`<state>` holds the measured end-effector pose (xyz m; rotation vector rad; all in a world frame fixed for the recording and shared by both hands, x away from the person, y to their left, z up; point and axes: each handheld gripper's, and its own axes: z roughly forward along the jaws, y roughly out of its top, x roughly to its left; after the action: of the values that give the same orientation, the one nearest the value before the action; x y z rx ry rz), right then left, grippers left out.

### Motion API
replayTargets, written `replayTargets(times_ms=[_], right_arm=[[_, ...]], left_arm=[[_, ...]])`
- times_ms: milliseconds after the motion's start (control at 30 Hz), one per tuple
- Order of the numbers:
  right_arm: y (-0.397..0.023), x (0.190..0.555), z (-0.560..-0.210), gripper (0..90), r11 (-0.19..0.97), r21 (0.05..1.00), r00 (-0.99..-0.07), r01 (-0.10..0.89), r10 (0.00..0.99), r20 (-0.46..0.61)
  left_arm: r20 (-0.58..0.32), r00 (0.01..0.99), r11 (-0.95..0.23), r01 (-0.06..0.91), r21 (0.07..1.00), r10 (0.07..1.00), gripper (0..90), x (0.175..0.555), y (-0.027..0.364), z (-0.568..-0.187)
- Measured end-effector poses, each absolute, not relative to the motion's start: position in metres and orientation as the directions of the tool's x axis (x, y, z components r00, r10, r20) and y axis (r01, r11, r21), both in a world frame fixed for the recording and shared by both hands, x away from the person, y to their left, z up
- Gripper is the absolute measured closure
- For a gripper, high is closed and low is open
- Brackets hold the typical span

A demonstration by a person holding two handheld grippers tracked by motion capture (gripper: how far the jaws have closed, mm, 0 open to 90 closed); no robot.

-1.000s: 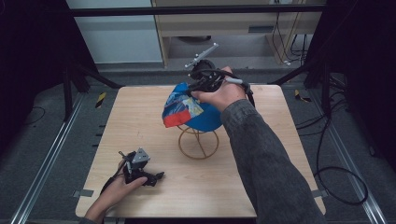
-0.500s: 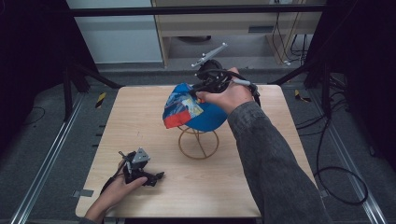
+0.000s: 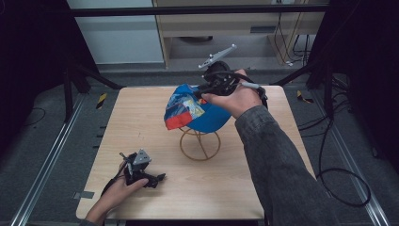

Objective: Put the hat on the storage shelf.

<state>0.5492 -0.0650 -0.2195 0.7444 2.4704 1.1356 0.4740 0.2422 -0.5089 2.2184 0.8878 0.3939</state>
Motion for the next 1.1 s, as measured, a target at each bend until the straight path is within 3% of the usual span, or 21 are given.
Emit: replayTargets(times_ms=[233, 767, 1100], right_arm=[[-0.07, 0.546, -0.218, 68.6, 0.525, 0.787, -0.806, 0.325, 0.588, -0.06], [-0.084, 0.537, -0.224, 18.7, 0.457, 0.815, -0.731, 0.355, 0.679, -0.063], [-0.112, 0.526, -0.219, 7.9, 0.421, 0.834, -0.712, 0.356, 0.701, -0.05]], left_arm=[[0.019, 0.718, -0.516, 0.481, 0.709, 0.696, 0.0, 0.474, 0.242, -0.509], [0.021, 0.719, -0.518, 0.48, 0.708, 0.695, 0.0, 0.474, 0.242, -0.509], [0.02, 0.718, -0.517, 0.481, 0.708, 0.695, 0.0, 0.474, 0.242, -0.509]])
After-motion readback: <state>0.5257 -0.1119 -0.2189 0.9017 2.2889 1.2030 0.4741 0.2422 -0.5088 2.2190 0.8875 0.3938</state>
